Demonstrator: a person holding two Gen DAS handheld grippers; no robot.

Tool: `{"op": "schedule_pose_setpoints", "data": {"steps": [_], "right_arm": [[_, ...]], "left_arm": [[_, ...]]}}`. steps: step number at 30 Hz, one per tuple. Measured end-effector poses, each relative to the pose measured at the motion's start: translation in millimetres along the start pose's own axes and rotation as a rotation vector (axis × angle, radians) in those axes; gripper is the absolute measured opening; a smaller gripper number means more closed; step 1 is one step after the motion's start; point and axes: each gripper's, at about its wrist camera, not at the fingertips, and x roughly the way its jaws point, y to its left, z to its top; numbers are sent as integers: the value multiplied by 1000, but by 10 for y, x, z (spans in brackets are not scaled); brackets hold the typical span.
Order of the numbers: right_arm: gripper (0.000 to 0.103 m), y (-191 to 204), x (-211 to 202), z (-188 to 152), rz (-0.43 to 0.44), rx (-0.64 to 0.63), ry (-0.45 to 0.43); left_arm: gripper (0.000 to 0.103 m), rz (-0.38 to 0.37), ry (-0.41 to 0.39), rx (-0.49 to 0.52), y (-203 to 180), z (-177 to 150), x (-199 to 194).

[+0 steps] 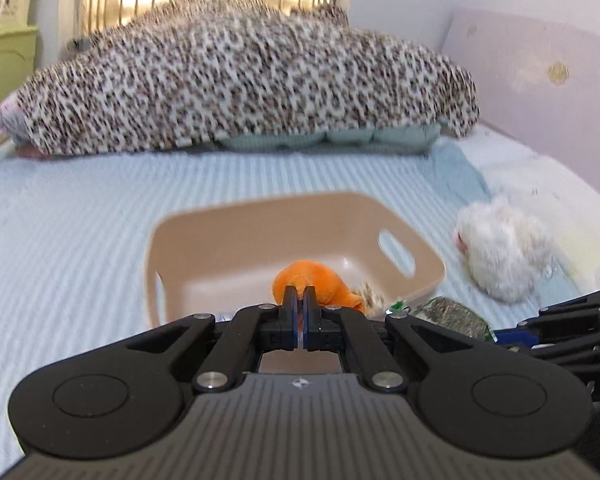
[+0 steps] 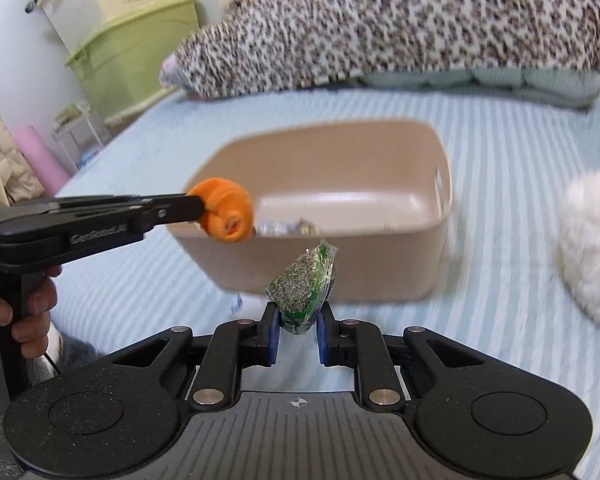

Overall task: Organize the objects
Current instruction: 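Carry orange item with left tool while right tool carries green bag into basket, release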

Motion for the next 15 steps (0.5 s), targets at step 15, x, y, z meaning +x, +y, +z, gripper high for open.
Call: {"op": "schedule_pose_setpoints", "data": {"steps": [15], "right_arm": [[17, -135, 597, 681, -119, 14, -46]], "left_arm": [[2, 216, 63, -24, 239, 217, 968]]}}
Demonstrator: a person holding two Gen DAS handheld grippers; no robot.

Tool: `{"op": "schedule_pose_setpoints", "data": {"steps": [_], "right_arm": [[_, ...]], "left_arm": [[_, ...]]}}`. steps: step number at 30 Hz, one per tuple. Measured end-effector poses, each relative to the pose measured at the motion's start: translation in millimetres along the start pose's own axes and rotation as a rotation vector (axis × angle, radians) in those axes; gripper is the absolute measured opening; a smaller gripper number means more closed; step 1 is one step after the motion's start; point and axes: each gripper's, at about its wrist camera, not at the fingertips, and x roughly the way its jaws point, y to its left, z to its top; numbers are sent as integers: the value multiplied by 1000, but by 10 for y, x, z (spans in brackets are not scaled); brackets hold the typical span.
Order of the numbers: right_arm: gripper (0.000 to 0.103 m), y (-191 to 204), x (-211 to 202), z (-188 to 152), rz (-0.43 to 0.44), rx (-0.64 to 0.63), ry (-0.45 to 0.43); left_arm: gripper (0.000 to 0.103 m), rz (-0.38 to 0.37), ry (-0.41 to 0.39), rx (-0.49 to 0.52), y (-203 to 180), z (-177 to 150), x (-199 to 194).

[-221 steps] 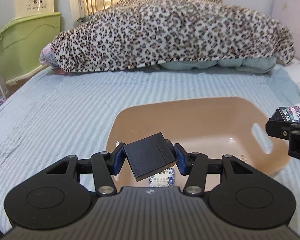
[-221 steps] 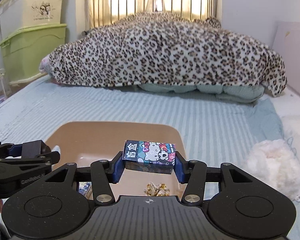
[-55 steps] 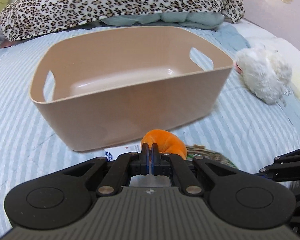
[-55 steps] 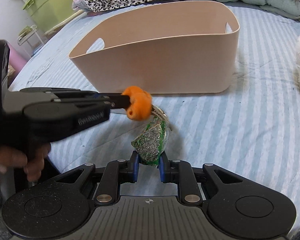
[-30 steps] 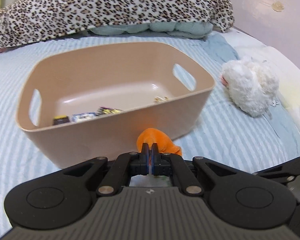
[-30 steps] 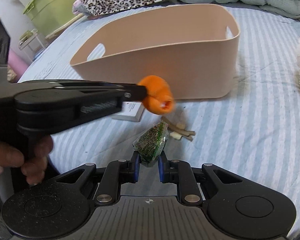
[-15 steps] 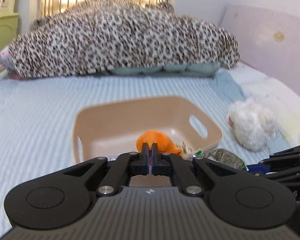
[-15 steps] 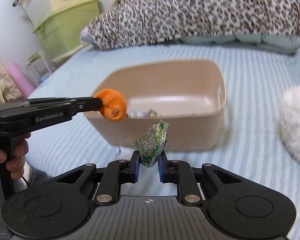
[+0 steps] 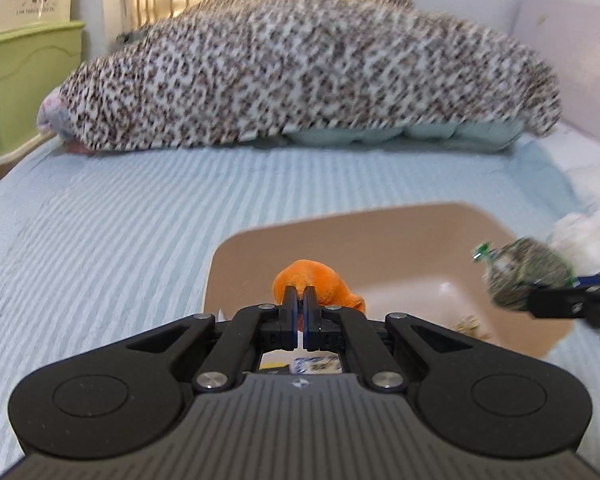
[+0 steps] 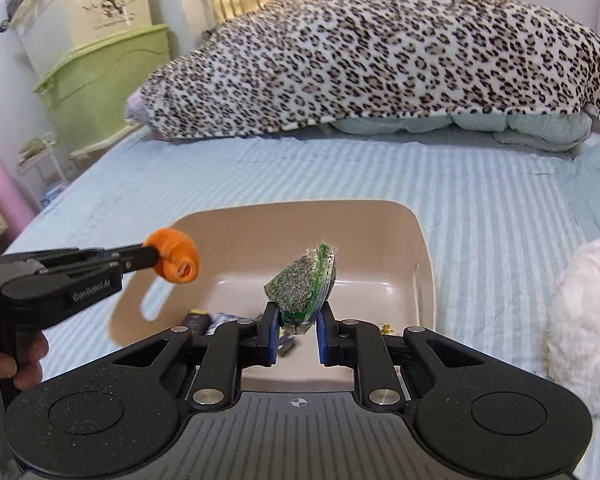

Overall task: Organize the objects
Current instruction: 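Carry orange item with left tool while right tool carries green bag into basket, release, then grasp the white hair clip with the right tool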

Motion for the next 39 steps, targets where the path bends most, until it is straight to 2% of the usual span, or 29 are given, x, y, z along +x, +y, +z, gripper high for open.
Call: {"op": "schedule_pose_setpoints", "data": {"steps": [3, 7, 12, 13, 15, 16, 17, 18, 20, 22, 26, 28, 33, 39], "right_arm": [[17, -22, 200, -15, -33, -5, 28], [17, -63, 422, -96, -73, -23, 73], [17, -81, 522, -197, -92, -32, 105], [18, -79, 508, -204, -92, -32, 102], [25, -81, 451, -198, -91, -24, 88], [33, -75, 400, -184, -90, -20, 78], [38, -62, 333, -179, -89, -21, 66], [42, -46, 270, -170, -90, -26, 54], [61, 1, 107, -184, -102, -44, 22], [67, 59, -45, -196, -112, -62, -1], [82, 124, -299, -281, -121, -75, -23], [89, 145, -382, -346, -125, -82, -23], [95, 155, -405, -559, -146, -100, 13], [95, 71, -136, -890, -160, -87, 120]], "left_arm": [[3, 39, 68, -4, 0, -73, 270], [3, 47, 144, -14, 13, -181, 505], [10, 38, 165, -20, 39, -250, 525], [15, 32, 164, -26, 50, -245, 500], [33, 27, 151, -36, 60, -218, 421], [56, 36, 137, -43, 70, -206, 349], [72, 46, 114, -49, 54, -188, 281], [76, 51, 90, -50, 57, -184, 193], [76, 50, 68, -36, 43, -167, 46], [79, 48, 54, -25, 41, -181, -108], [94, 44, 31, -29, 17, -273, -408], [94, 33, 34, -26, -1, -317, -520], [94, 41, 88, -19, -68, -500, -651], [94, 21, 193, -51, -120, -792, -474]]}}
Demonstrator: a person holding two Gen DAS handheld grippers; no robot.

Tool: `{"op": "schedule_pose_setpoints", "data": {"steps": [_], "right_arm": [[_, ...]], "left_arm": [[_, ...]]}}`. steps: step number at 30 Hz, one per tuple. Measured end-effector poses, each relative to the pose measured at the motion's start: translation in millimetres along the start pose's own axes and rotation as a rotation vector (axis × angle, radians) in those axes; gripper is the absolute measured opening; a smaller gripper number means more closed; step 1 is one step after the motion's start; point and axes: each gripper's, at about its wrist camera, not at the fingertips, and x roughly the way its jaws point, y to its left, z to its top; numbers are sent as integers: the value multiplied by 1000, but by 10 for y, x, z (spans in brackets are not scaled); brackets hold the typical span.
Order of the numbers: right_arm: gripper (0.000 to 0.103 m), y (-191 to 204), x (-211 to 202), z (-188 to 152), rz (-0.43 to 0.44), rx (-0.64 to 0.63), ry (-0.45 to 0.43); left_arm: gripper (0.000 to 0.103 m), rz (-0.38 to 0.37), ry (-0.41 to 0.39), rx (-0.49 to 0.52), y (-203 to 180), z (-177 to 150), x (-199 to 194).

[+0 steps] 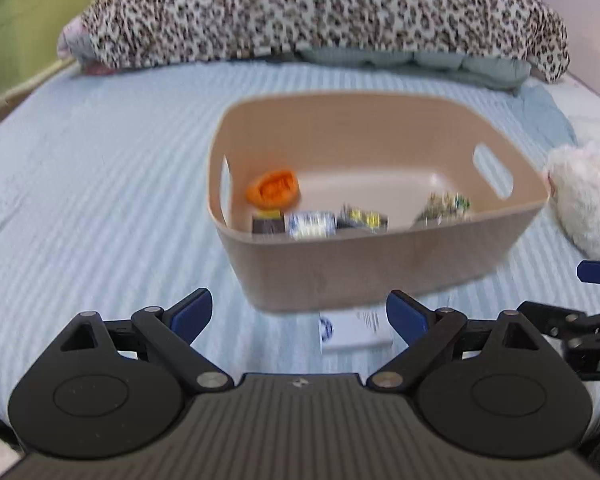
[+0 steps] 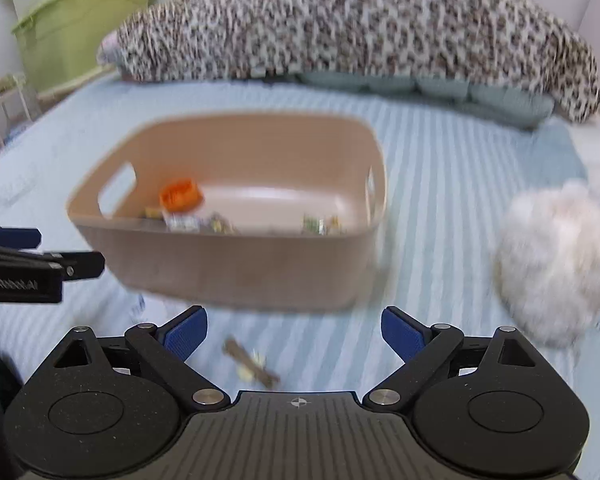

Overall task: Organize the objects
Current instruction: 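Grasp the white hair clip with the right tool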

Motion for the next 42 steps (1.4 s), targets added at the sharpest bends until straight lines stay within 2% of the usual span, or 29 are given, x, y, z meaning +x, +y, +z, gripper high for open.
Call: {"op": "schedule_pose_setpoints", "data": {"steps": [8, 13, 17, 19, 22, 26, 33, 36, 38, 39, 40, 41, 42], "right_arm": [[94, -31, 384, -231, 0, -20, 100], [94, 27, 555, -272, 38, -44, 134], [93, 122, 676, -285, 58, -82, 143], [88, 177, 740, -288, 58, -103, 146], [86, 238, 809, -287, 56, -114, 133], [72, 285, 829, -267, 64, -116, 115], [55, 298, 768, -293, 62, -107, 104], [46, 310, 731, -313, 62, -105, 100], [33, 327, 703, -325, 64, -107, 96], [30, 338, 691, -332, 65, -109, 95], [23, 348, 680, -339, 68, -110, 95], [21, 358, 670, -347, 70, -111, 96], [21, 412, 688, -347, 70, -111, 96]], "left_arm": [[94, -19, 101, 3, -77, -239, 460], [94, -68, 106, -39, -74, -264, 634], [94, -74, 101, -51, -102, -248, 762], [94, -85, 107, -62, -106, -243, 820], [94, -91, 102, -66, -106, -246, 864], [94, -91, 102, -59, -120, -262, 879], [94, -99, 84, -36, -158, -266, 889], [91, -101, 76, -40, -155, -288, 901], [74, -98, 65, -30, -154, -308, 891], [69, -92, 61, -20, -155, -314, 885], [60, -88, 55, -13, -154, -322, 877], [46, -90, 49, -8, -147, -325, 867], [36, -94, 44, -5, -138, -327, 856]]}}
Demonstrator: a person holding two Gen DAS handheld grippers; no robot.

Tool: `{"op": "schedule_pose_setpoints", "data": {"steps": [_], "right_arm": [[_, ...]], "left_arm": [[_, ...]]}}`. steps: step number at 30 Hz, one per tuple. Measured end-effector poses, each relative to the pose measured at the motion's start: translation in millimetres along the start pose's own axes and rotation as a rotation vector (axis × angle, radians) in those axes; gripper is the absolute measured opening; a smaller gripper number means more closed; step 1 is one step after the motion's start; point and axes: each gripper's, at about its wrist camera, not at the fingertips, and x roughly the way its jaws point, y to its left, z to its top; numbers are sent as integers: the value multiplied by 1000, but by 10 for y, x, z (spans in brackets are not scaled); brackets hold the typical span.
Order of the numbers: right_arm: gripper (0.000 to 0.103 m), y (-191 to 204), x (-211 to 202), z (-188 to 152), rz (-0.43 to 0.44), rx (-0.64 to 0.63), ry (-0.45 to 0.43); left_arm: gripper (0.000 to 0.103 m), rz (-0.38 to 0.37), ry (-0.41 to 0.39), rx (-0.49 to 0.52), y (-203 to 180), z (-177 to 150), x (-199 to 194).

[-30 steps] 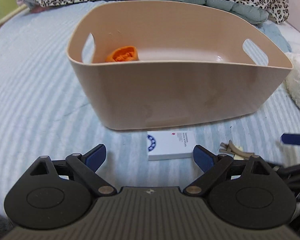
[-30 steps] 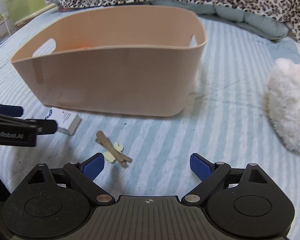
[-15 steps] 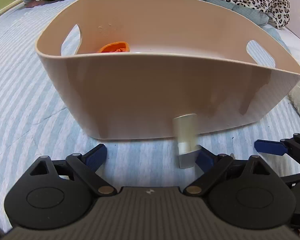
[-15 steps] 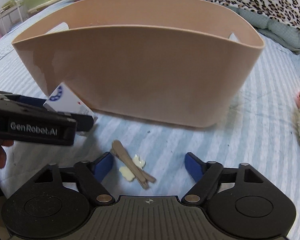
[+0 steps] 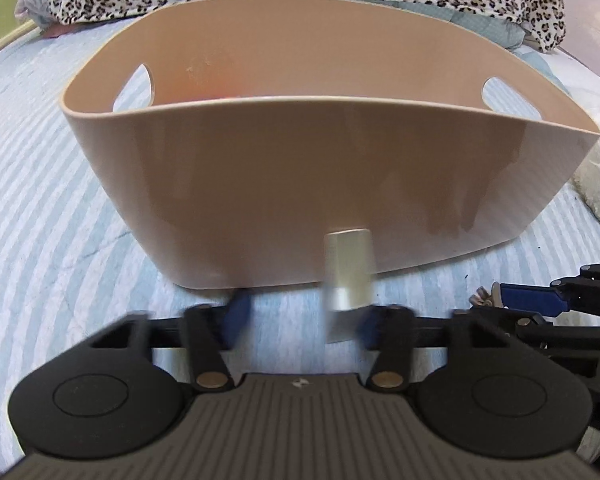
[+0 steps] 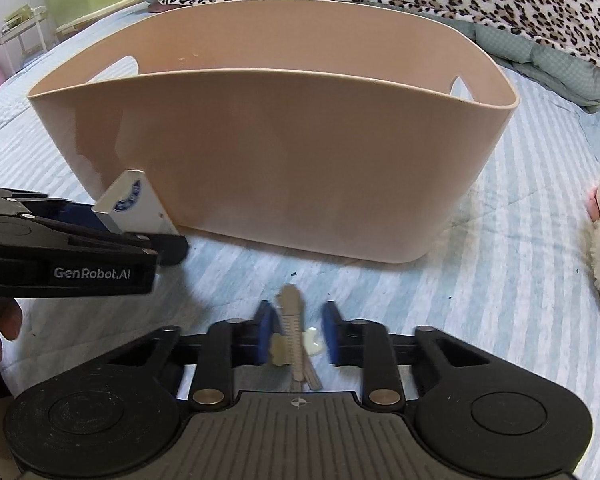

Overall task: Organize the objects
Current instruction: 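Grasp the white hair clip with the right tool, then lower the hair clip into the basket and open the right tool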

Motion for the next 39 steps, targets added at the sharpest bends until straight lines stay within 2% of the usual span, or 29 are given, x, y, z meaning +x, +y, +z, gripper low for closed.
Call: {"op": "schedule_pose_setpoints", "data": {"steps": [1, 2, 8, 17, 22, 28, 34, 39], "right_arm": [[20, 14, -10, -7, -29, 31, -7], [19, 3, -36, -25, -28, 32, -8], [10, 34, -177, -88, -20, 56, -23], [10, -141, -591, 32, -1, 101, -128], [10, -231, -891, 246, 1, 119, -212], [10, -324, -1159, 559, -13, 135, -317], [10, -387, -1250, 907, -29, 135, -384], [10, -380, -1067, 1173, -50, 125, -394]], "left_arm": [[18, -3, -2, 7, 13, 1, -5], [16, -5, -2, 17, 20, 4, -11], [16, 1, -6, 15, 60, 18, -106], [16, -26, -81, 27, 91, 88, -634], [16, -44, -140, 55, 75, 193, -929], [16, -26, -222, 62, 62, 377, -1178], [16, 17, -275, 54, 100, 712, -1191], [16, 74, -287, 37, 139, 1008, -995]]}}
